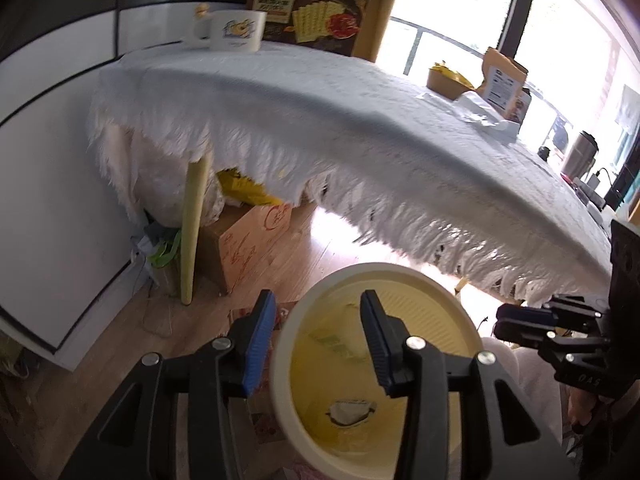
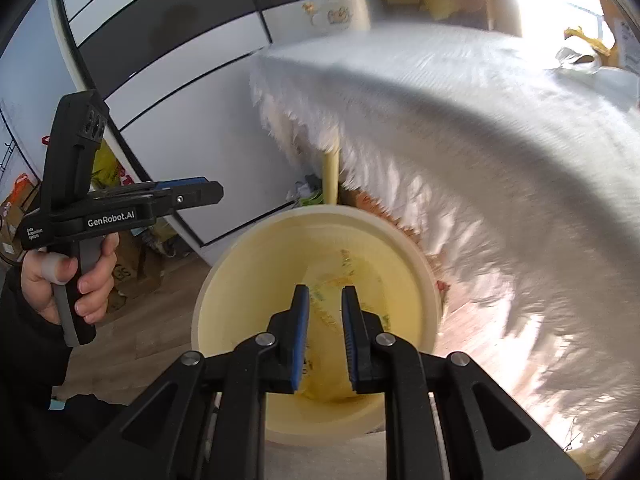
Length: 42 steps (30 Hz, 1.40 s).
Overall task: Collect trash
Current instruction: 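Move both tools back over the table toward the white sock packaging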
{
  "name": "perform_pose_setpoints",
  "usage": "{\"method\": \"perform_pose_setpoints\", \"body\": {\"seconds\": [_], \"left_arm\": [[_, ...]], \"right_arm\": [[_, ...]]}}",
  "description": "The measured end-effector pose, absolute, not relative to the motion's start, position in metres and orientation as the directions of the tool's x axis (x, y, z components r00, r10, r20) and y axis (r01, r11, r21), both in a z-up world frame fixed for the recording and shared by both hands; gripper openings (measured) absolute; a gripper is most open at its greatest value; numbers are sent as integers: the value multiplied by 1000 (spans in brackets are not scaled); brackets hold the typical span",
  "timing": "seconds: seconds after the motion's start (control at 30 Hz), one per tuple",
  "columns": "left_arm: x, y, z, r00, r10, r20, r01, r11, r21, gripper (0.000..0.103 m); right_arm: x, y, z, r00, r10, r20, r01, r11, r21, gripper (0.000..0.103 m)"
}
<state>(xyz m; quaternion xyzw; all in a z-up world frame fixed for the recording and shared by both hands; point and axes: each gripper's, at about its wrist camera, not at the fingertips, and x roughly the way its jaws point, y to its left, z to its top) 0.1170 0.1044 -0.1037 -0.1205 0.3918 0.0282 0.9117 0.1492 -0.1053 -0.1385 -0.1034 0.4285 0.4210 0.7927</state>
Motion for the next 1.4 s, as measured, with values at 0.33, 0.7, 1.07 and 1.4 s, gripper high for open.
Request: {"method": "perform_pose_setpoints", "body": {"seconds": [0.33, 0.7, 1.07, 1.4], "left_arm": [[132, 64, -77, 731, -83, -677, -44, 985, -168, 50], [157, 23, -48, 763, -122, -635, 60, 991, -119, 58], [193, -15, -29, 776, -161, -610, 138, 987, -86, 60], [233, -48, -16, 780, -189, -596, 197, 979, -54, 61]], "right_arm": [[145, -136, -102, 402, 553, -730, -753, 653, 80, 17], [156, -171, -71, 482, 549, -682, -719, 693, 50, 25], [177, -207, -53, 544, 524, -655, -676, 736, 28, 25], [197, -243, -41, 598, 479, -643, -620, 785, 8, 25]]}}
